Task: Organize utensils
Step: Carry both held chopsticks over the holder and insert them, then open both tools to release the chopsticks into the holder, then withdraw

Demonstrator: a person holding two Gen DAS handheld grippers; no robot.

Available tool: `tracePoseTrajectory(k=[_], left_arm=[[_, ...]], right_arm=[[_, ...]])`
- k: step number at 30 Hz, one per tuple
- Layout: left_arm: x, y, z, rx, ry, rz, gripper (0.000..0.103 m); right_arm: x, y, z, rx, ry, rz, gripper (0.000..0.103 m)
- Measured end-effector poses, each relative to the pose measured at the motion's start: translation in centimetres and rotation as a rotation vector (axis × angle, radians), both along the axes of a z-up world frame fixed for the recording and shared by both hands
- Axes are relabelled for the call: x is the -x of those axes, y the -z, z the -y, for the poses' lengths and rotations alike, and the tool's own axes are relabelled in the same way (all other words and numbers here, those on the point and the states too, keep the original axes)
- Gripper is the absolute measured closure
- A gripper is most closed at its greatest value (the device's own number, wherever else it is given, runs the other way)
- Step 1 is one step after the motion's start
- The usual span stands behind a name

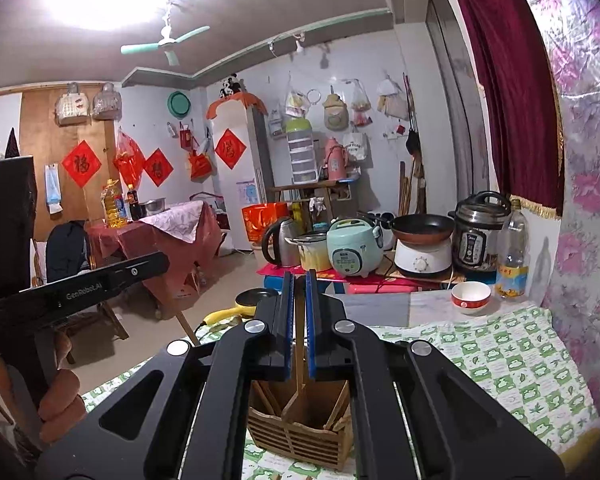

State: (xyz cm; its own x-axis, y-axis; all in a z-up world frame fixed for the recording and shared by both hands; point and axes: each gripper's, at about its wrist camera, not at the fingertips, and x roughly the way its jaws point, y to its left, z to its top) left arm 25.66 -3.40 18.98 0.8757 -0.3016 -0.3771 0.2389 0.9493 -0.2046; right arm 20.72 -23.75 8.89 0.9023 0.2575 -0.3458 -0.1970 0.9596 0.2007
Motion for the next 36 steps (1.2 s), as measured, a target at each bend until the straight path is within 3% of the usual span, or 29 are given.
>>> tracePoseTrajectory(k=[4, 8, 17, 30, 31, 32, 33, 34, 35, 36], left_arm=[[-1.4, 1.0, -0.1, 0.005, 0.002, -0.035, 0.097], [-1.7, 1.7, 0.0, -0.031, -0.048, -0.019, 0.097], [-1.9, 2.6, 1.2, -0.066, -0.054, -0.002, 0.097], [-4.2, 4.8, 1.5, -0.078, -0.04, -0.103, 0.097], [-4.2, 4.9, 1.6, -0.079, -0.039, -0.11, 0.094], [-4.3, 5.0, 1.8, -0.084, -0.042, -0.116, 0.085], [-4.3, 5.1, 1.9, -0.087, -0.049, -0.118, 0.053], [-4.1, 5.0, 1.8, -0.082, -0.061, -0.11, 0.025], [-3.8, 4.9, 1.7, -0.074, -0.082, -0.091, 0.021], [-3.5, 4.8, 1.7, -0.078, -0.101, -0.075, 0.02]], right_arm=[[-0.8, 1.0, 0.1, -0.001, -0.008, -0.033, 0.097], [-1.6, 1.8, 0.0, -0.003, -0.021, -0.067, 0.097], [-2.2, 2.6, 0.1, -0.002, -0.018, -0.096, 0.097], [-2.9, 3.4, 0.4, -0.02, -0.023, -0.138, 0.096], [-3.0, 3.5, 0.4, -0.018, -0.025, -0.145, 0.095], [-3.1, 3.7, 0.2, -0.011, -0.031, -0.158, 0.091], [-3.2, 3.8, 0.1, -0.004, -0.033, -0.164, 0.09], [-3.2, 3.8, 0.0, 0.0, -0.033, -0.164, 0.083], [-3.1, 3.8, -0.1, 0.002, -0.029, -0.16, 0.074], [-3.0, 3.8, -0.1, 0.006, -0.027, -0.157, 0.071]])
